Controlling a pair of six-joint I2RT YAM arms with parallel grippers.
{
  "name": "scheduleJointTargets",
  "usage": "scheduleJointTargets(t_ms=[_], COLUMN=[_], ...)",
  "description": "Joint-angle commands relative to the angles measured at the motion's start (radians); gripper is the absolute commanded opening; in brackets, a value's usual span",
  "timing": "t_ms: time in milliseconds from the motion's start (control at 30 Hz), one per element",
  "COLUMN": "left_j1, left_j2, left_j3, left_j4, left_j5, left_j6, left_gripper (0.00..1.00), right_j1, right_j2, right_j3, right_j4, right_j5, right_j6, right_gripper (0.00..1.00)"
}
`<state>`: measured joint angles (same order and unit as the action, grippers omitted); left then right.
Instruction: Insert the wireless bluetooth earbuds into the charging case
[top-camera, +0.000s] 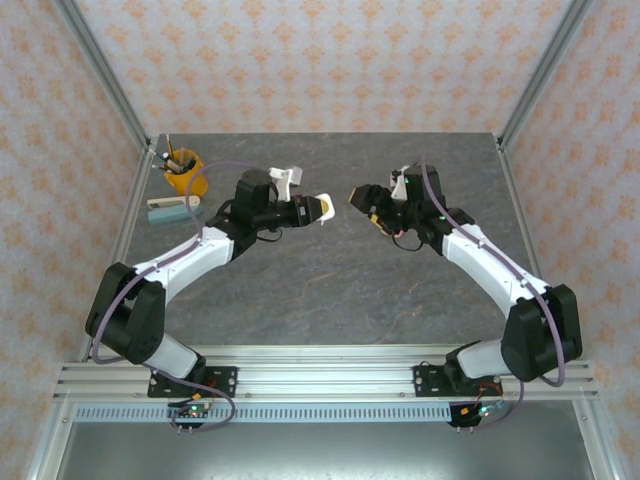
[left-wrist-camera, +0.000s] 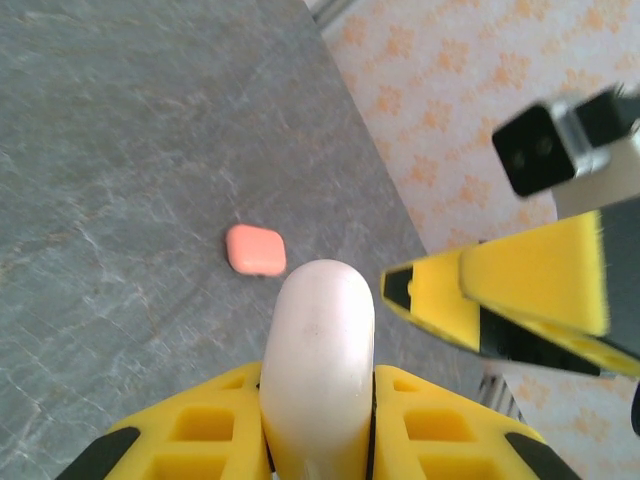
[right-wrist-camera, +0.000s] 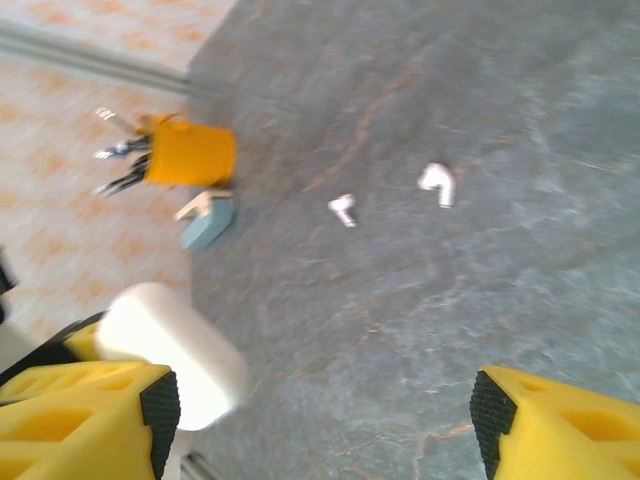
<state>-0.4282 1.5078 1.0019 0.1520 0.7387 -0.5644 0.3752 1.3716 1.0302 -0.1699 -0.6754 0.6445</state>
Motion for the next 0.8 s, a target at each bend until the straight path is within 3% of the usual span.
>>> scheduleJointTargets(t_ms=[0,467,767], left_j1=[-0.003,-0.002,0.002], left_j2=[-0.024,-0.044,-0.106], left_j3=[0.057,0.122,0.159], left_j4=[-0.142,-0.175,-0.201], left_j5=[0.112,0.097,0.120], left_j6=[0.087,0.087,0.090], left_gripper=[0.00,0.00,0.00], right_j1=[0.008,0.070,0.017], right_j2=[-0.017,0.037,0.099], right_j3=[-0.009,-0.049,-0.128], right_j4=[0.136,0.186,0.243], right_j5=[-0.131,-0.167,-0.071], right_j6=[-0.085,-0.090,-0.050], right_gripper=[0.76,0.69,0.63])
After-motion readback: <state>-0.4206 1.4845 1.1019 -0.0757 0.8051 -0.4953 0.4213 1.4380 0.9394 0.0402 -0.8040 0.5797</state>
